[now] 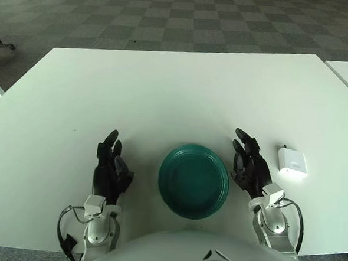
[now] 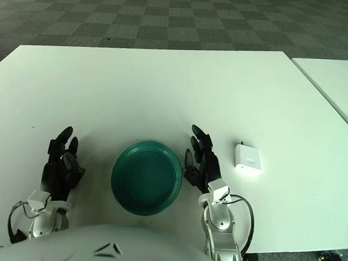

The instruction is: Put the charger into the plate.

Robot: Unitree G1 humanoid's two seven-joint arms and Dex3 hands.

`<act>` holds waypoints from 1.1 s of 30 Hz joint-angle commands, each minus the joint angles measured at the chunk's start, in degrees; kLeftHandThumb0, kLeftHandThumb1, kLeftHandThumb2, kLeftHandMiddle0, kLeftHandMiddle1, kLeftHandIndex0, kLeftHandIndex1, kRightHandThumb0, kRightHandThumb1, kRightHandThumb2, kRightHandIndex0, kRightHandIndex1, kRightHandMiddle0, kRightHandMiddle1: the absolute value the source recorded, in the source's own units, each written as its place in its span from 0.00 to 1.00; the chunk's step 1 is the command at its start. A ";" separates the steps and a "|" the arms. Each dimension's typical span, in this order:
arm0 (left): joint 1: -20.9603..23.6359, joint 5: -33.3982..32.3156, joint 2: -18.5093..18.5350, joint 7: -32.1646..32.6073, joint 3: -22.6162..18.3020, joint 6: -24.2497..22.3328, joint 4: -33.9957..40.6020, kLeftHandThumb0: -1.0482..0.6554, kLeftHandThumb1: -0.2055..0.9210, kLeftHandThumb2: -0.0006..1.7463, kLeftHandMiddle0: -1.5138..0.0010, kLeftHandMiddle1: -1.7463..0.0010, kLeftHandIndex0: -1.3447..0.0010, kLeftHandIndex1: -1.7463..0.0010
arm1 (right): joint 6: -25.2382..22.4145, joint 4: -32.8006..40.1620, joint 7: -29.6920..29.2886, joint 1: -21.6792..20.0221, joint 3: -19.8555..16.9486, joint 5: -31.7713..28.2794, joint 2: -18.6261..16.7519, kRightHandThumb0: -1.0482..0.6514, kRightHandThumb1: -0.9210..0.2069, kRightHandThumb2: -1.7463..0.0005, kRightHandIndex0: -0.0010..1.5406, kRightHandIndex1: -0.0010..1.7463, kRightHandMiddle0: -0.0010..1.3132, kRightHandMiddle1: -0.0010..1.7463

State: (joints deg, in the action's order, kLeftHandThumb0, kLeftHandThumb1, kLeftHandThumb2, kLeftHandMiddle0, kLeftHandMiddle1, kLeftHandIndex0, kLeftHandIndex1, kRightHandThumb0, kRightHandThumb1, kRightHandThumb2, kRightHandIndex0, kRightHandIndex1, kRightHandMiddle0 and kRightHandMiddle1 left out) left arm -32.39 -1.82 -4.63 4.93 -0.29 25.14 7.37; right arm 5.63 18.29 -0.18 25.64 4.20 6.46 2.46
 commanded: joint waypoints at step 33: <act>3.45 -10.43 3.03 -7.61 -5.42 -3.79 -1.08 0.06 1.00 0.59 0.82 1.00 1.00 0.55 | 3.96 1.97 -27.19 -9.21 -7.73 57.04 15.93 0.02 0.00 0.59 0.26 0.07 0.01 0.64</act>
State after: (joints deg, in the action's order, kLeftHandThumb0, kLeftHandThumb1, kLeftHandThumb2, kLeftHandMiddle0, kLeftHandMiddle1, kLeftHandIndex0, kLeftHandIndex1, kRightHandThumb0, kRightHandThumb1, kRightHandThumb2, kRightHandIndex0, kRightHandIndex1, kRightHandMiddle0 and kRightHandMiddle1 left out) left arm -29.14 -11.34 -2.22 -2.05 -4.81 22.38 6.07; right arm 10.86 19.82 -27.25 15.99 -4.61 62.18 18.72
